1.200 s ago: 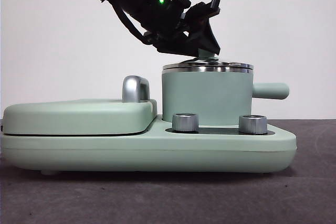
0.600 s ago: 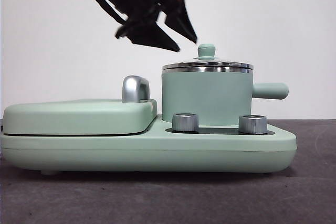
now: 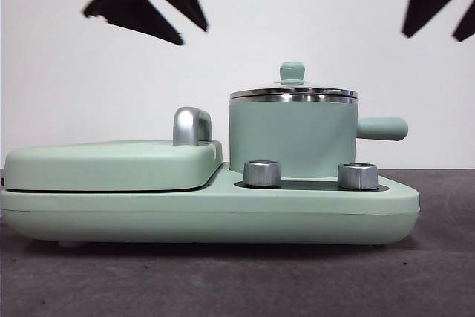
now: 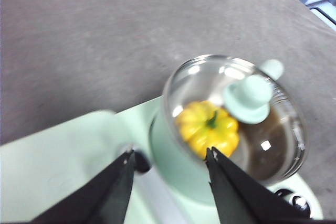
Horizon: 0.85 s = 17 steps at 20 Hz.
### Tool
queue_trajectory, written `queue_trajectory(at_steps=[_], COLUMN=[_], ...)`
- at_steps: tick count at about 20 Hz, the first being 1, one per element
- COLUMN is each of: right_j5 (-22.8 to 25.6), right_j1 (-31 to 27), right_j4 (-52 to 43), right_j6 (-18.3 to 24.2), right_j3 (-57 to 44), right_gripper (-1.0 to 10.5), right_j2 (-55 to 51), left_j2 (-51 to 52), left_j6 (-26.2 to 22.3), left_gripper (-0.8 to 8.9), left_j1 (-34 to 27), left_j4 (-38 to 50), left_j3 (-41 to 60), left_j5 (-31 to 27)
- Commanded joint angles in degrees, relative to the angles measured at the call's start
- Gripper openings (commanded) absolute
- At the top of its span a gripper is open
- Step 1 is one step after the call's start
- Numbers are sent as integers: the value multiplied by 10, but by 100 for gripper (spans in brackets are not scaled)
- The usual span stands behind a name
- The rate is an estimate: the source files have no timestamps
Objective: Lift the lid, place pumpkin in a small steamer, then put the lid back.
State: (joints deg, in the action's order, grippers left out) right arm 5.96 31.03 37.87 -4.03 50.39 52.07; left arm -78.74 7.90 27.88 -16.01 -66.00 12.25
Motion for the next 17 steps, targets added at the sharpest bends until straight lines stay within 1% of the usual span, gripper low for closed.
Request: queue_trajectory(at_steps=[1, 4, 7, 10, 14, 17], right_j5=[-11, -29, -37, -47, -47, -48], right_j1=[3, 3, 3, 3, 3, 3], right_j4=[-34, -65, -88, -107, -131, -140], right_j6=[11, 11, 11, 11, 11, 11], right_j3=[3, 3, 3, 3, 3, 3], right_gripper=[360, 360, 360, 360, 360, 360], right_j2=[23, 48, 66, 77, 83, 83], left_j2=[31, 97, 160, 201, 239, 250], left_j6=[-10, -7, 9, 21, 23, 22], left_gripper=[218, 218, 218, 218, 218, 218], left_j1=[-15, -44, -73, -90, -103, -107], left_j4=[3, 2, -10, -18, -45, -69], left_j3=[35, 98, 155, 196, 228, 232], left_j5=[2, -3, -7, -7, -7, -7])
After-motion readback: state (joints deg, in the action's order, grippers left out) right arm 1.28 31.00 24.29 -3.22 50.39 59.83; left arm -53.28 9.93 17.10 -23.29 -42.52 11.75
